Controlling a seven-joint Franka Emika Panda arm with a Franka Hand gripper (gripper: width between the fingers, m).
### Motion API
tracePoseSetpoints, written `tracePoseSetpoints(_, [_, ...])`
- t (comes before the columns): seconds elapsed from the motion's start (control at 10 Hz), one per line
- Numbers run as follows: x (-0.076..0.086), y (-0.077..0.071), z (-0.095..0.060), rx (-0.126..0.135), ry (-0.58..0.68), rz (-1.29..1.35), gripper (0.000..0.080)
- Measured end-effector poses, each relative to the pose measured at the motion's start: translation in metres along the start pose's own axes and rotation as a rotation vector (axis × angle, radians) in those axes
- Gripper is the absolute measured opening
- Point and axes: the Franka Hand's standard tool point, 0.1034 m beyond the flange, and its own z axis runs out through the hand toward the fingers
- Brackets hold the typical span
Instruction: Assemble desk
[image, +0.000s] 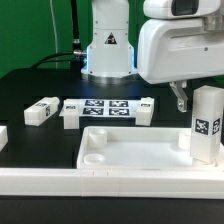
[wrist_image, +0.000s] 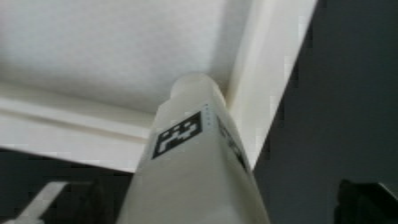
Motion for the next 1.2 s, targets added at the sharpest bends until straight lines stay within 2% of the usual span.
tracePoseSetpoints(0.3, [-0.0006,0.0036,0.0004,-0.006,-0.001,-0.22,0.0649])
tracePoseSetpoints(0.5, [-0.0012,0.0047,0.0012,-0.005,-0.002,-0.239,0.0649])
tracePoseSetpoints(0.6, [-0.0012,0.0047,0.0012,-0.005,-0.002,-0.239,0.0513])
tracePoseSetpoints(0.7, [-0.0012,0.0047,0.0012,-0.005,-0.002,-0.239,0.0513])
tracePoseSetpoints(0.8, [-0.0012,0.0047,0.0012,-0.005,-0.002,-0.236,0.0377])
tracePoseSetpoints(0.9, [-0.0011,0.0046,0.0012,-0.005,-0.002,-0.214,0.0288])
tracePoseSetpoints(1.1, [-0.0011,0.0045,0.0012,-0.003,-0.002,-0.163,0.0288])
tracePoseSetpoints(1.2, [-0.0015,0.0058,0.001,0.01,-0.001,-0.03,0.0288])
